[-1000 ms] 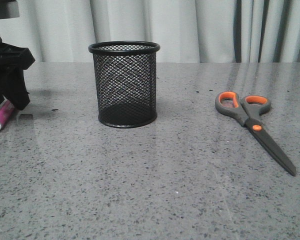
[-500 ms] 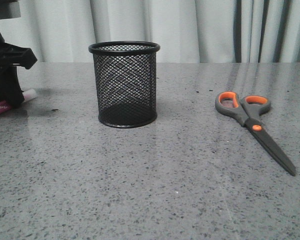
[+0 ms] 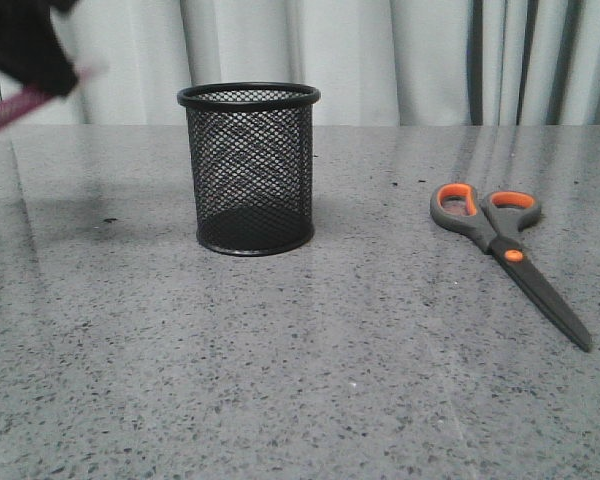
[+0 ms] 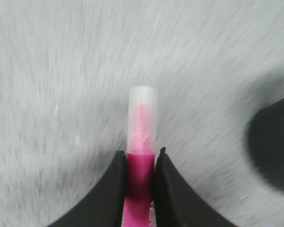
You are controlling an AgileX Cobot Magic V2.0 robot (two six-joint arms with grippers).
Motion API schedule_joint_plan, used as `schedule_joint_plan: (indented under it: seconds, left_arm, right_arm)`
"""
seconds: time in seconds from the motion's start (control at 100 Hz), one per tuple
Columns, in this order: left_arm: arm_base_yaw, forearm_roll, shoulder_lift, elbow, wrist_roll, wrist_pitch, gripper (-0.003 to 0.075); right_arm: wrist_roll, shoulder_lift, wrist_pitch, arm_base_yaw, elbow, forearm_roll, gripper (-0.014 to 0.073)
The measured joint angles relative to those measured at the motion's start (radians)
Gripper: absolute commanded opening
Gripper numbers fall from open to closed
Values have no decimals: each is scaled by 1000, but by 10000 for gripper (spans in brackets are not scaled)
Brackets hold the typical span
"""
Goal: Put pen and scissors into bin
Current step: 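Lift the pink marker with the left gripper over the mesh cup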
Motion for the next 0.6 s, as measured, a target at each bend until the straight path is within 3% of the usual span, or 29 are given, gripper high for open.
schedule_joint_plan:
  seconds: [0.26, 0.48, 0.6]
  left_arm:
    - [-131, -62, -95, 0, -2, -244, -20]
    - [-296, -79, 14, 2, -4, -509, -20]
    - [-333, -86, 89, 2, -4, -571, -20]
  right_arm:
    - [0, 0, 0, 0, 0, 0, 423]
    - [0, 0, 0, 0, 0, 0, 423]
    - [0, 0, 2, 0, 0, 0, 423]
